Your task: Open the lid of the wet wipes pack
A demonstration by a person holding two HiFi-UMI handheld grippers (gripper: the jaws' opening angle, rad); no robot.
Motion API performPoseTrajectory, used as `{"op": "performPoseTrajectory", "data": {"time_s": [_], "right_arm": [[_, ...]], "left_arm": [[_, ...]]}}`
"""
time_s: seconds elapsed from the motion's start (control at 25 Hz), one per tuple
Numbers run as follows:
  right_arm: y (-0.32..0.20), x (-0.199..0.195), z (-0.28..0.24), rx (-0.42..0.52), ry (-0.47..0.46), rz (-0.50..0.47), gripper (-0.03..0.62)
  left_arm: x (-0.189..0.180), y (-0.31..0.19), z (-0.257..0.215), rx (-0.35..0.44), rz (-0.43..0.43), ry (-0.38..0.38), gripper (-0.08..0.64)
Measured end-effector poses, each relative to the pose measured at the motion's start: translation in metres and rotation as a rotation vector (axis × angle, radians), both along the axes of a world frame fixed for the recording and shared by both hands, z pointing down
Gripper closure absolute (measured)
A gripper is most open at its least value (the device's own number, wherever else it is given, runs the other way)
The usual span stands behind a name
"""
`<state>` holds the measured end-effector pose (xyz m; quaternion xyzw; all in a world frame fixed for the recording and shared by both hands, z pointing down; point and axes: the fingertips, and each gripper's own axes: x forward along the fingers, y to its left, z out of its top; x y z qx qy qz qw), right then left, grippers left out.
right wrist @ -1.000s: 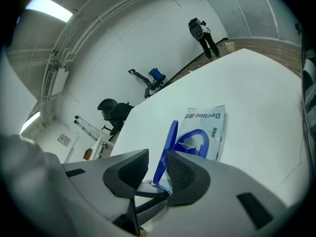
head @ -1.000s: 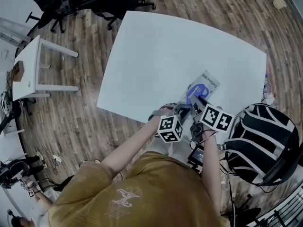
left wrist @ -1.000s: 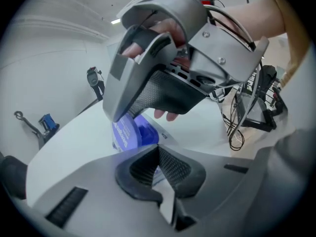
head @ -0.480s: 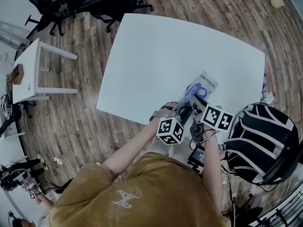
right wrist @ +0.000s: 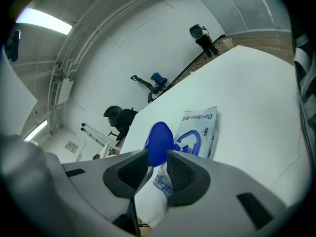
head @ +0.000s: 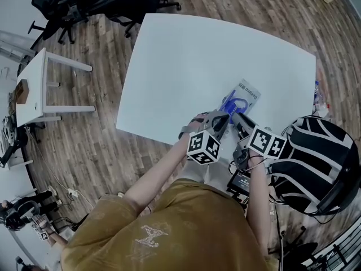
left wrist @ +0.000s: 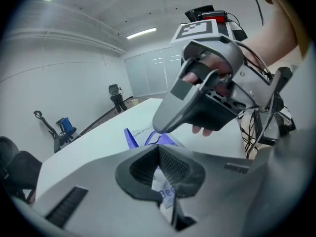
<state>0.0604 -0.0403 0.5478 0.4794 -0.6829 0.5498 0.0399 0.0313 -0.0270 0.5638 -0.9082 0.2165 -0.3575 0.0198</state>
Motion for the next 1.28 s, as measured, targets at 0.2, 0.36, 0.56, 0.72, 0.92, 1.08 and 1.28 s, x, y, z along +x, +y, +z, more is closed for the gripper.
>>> {"op": "performPoseTrajectory", "data": {"time_s": [0.2,0.36,0.56,0.72,0.92,1.08,1.28], "right_arm": [[0.009,0.016,-0.002,0.008,0.011,0.036,0.469],[0.020,0.022,-0.007,0.025,0.021,0.016,0.475],[0.032,0.031,-0.009,0.057,0.056,0.029,0.567],[0.040,0.035,-0.007,0.056,0.061,0.046,0.581],[0.047,0.037,-0.010,0.063,0.063,0.050,0.581],[0.051,0.039,-0.015,0.088,0.100,0.030,0.581],[0.053,0.038,-0.017,0.097,0.105,0.037,0.581]], "left_arm": [[-0.001,-0.006,0.001,0.003,-0.007,-0.008,0.554],[-0.003,-0.009,0.002,0.005,-0.018,-0.017,0.552],[-0.008,-0.018,0.006,0.007,-0.028,-0.036,0.553],[-0.015,-0.026,0.013,0.003,-0.046,-0.061,0.554],[-0.025,-0.037,0.024,-0.021,-0.078,-0.088,0.553],[-0.028,-0.043,0.031,-0.073,-0.130,-0.078,0.552],[-0.029,-0.044,0.042,-0.154,-0.169,-0.078,0.553]]}}
